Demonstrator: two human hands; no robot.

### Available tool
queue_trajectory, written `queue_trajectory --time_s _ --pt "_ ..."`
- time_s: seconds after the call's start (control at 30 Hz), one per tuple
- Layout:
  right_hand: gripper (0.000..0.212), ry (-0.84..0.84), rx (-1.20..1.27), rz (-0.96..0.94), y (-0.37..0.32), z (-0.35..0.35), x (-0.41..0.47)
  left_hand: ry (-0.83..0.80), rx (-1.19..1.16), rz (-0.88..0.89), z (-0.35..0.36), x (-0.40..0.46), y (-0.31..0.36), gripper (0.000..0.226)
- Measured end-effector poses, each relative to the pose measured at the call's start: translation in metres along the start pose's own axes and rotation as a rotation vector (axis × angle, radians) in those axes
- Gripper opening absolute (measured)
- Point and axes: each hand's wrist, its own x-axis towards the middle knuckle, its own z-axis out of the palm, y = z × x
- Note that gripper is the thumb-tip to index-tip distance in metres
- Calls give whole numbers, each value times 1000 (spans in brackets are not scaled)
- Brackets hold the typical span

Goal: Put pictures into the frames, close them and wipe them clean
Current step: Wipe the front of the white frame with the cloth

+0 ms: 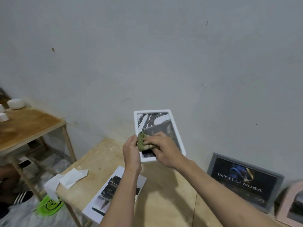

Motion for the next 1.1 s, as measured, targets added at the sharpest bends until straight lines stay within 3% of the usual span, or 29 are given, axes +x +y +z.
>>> queue_trajectory --time_s 0.27,0.37,0.5,0.57,0.63,0.7,0.73,0.87,1.03,1.1 --pt "35 -348 51 174 -4 -18 -26 -36 184 -51 -15 15 -26 30" --pt "31 -395 137 292 0 -36 -33 -35 224 -30 -16 8 -22 25" --pt "44 -477 139 492 11 -61 -33 -52 254 20 -22 -1 -15 23" --pt "41 -431 166 513 12 -74 -23 -83 270 54 -24 0 -11 21" --pt "37 -134 207 498 13 -83 -4 -118 258 92 -23 0 -5 22" --pt "37 234 98 408 14 -85 22 -182 260 125 -16 -2 1 23" --pt "38 317 12 329 12 -82 35 -218 265 141 -11 -5 3 24" --pt "47 268 -184 50 -3 -37 48 -255 198 167 7 -15 9 25" --pt "33 33 41 93 -29 -6 9 -93 77 88 -17 2 15 25" --pt "37 -105 46 108 -27 -3 -6 -34 81 48 -28 4 9 23"
